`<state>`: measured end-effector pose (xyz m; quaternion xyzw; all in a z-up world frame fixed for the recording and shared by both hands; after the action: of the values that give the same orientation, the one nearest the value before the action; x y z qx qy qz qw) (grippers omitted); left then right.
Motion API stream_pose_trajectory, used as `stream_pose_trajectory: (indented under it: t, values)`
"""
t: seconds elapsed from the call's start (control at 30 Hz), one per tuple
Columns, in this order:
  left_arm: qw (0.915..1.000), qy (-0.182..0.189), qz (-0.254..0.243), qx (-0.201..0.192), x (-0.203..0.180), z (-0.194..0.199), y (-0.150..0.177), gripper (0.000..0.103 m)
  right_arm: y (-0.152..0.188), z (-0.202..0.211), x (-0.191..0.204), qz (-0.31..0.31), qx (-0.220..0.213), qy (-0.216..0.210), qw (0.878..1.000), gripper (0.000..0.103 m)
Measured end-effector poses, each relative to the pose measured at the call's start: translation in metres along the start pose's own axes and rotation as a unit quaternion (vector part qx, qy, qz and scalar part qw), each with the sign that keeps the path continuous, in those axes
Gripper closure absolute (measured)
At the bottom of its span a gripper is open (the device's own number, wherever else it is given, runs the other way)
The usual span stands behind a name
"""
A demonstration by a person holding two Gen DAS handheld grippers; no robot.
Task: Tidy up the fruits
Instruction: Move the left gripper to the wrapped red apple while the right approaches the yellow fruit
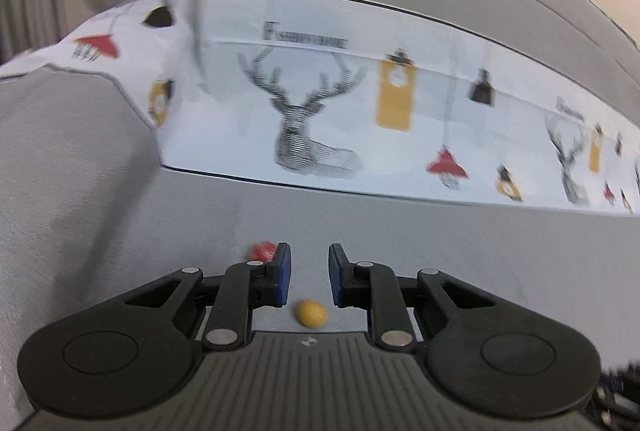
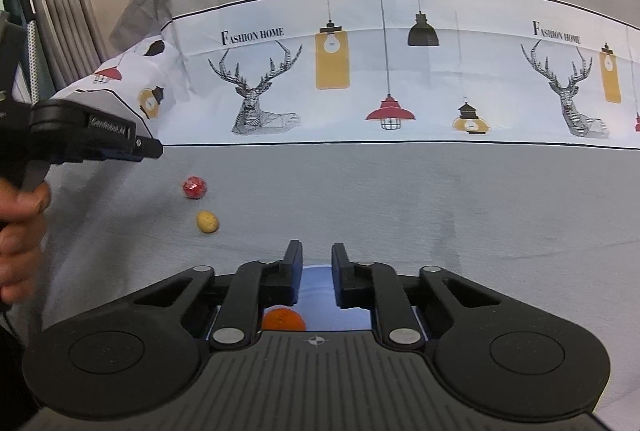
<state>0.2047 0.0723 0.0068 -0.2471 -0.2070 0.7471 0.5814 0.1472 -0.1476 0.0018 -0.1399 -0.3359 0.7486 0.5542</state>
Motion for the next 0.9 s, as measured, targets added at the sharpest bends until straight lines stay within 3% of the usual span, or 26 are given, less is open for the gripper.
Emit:
stream_pose_trajectory:
  t: [0.17, 0.3, 0.4, 0.6, 0.77, 0.9]
  values:
    - [0.9945, 0.019, 0.099, 0.028, 0.048, -0.019, -0.007, 0.083, -0.004, 0.006, 0.019, 0.006, -0.012, -0.032, 0.999, 0.092]
    - [0.9881, 0.033, 0.142, 0.048, 0.067, -0.029, -0.004, 0.083, -0.008, 0.007, 0.046, 0.006, -0.01, -0.08, 0.997, 0.091]
    - [0.9878, 0.031, 0.141, 0.057, 0.067, -0.034, -0.001, 0.083, -0.009, -0.003, 0.069, 0.012, 0.012, -0.117, 0.993, 0.09]
    - [0.9928, 0.01, 0.104, 0.059, 0.055, -0.037, 0.004, 0.083, -0.011, -0.036, 0.103, 0.047, 0.041, -0.129, 0.99, 0.087]
    - [0.9924, -0.007, 0.11, 0.053, 0.061, -0.038, 0.005, 0.083, -0.02, -0.068, 0.118, 0.073, 0.039, -0.103, 0.991, 0.065]
    - [0.9911, -0.021, 0.12, 0.053, 0.068, -0.039, 0.006, 0.083, -0.028, -0.094, 0.117, 0.08, 0.035, -0.074, 0.993, 0.06]
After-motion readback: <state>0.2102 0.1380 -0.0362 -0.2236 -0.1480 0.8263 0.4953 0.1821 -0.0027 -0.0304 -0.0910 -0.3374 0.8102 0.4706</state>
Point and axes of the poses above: each gripper's, at about its wrist camera, not at the fingertips, and z roughly against the way its jaws point, x to its left, y to its underside, the point moved 10 cm from there along -z, roughly the way its jaws point, and after that the axes turned 9 degrees about x, right-handed, at the moved point
